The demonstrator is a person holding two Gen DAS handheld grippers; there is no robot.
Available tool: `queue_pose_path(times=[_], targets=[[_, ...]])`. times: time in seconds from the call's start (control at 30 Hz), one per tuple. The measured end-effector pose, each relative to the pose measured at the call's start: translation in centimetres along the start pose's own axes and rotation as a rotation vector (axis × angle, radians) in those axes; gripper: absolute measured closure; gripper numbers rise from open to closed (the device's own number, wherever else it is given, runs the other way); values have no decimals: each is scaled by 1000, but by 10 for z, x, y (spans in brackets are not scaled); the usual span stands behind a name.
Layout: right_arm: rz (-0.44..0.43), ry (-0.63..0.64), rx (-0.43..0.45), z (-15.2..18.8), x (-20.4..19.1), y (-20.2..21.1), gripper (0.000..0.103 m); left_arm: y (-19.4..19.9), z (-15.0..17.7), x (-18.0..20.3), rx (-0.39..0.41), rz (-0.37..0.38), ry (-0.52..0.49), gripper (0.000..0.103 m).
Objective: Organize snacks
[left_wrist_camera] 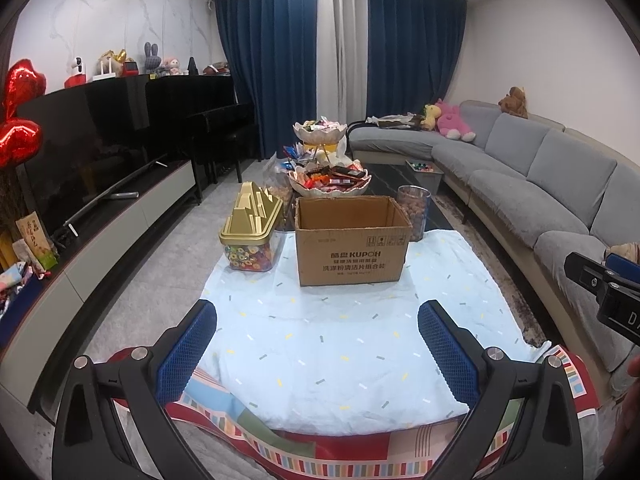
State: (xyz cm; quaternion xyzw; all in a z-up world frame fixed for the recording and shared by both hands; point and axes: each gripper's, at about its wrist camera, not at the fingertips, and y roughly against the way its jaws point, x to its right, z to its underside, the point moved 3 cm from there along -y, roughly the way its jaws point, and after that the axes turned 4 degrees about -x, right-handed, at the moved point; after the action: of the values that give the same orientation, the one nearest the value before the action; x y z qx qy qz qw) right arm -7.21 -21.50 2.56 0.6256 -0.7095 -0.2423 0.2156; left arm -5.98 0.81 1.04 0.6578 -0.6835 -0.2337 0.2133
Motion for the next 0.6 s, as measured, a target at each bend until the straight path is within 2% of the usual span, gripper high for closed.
queue_pose_path(times=[0.6], targets=[[-2,-2,0,0,1,0,21,0,-1,2,0,2,-1,1]])
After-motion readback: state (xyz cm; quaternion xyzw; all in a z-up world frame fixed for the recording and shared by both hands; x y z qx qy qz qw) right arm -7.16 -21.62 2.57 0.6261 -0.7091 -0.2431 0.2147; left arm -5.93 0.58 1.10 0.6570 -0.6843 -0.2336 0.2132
